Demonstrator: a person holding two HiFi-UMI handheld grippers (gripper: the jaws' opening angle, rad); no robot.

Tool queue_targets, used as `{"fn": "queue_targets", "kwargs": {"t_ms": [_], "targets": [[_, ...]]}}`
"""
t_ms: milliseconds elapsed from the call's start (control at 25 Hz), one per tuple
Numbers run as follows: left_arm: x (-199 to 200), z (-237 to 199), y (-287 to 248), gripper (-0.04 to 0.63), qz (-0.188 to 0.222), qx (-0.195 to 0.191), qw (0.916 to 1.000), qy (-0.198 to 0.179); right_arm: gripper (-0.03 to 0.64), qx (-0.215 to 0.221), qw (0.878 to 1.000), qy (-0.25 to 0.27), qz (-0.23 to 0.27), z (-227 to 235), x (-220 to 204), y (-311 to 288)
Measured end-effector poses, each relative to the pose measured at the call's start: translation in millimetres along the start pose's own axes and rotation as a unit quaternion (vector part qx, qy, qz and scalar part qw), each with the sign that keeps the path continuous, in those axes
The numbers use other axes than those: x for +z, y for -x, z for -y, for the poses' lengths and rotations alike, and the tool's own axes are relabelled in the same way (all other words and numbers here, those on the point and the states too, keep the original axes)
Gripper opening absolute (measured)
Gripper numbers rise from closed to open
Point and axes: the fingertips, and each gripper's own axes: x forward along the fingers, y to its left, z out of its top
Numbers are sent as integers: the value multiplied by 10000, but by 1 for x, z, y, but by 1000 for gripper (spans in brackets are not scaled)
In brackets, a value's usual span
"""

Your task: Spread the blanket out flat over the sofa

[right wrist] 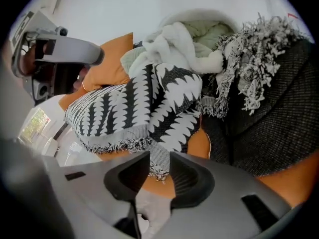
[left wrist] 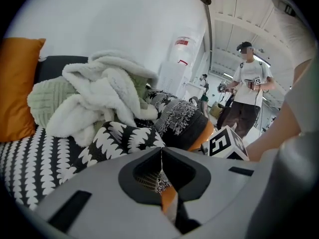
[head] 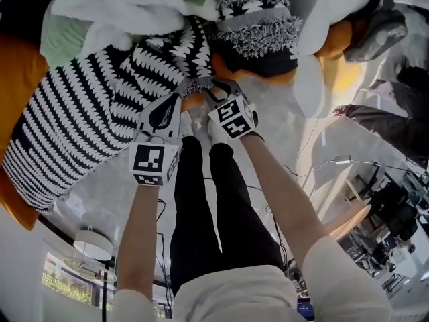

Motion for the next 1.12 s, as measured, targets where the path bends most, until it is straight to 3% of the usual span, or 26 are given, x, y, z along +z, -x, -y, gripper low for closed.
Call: {"fn": "queue_targets", "kwargs": {"t_ms": [120, 240, 400, 640, 1120], "targets": [[-3, -2, -5, 18, -47, -40, 10000, -14, 163, -38, 9999, -1, -109, 3, -3, -10], [-6, -1, -10, 18, -82, -89, 9999, -26, 169, -170, 9995, 35, -262, 7, -11, -17], [-7, 0, -16, 18, -98, -122, 9999, -51, 142, -340, 9991, 86, -225, 13, -12, -20], [-8, 5, -22, 18, -113, -146, 9998, -84, 49, -289, 9993, 152, -199, 15, -14, -18], [-22, 17, -23, 18, -235, -188, 9995, -59, 37, -565, 9979, -182, -249, 37, -51, 28]]}}
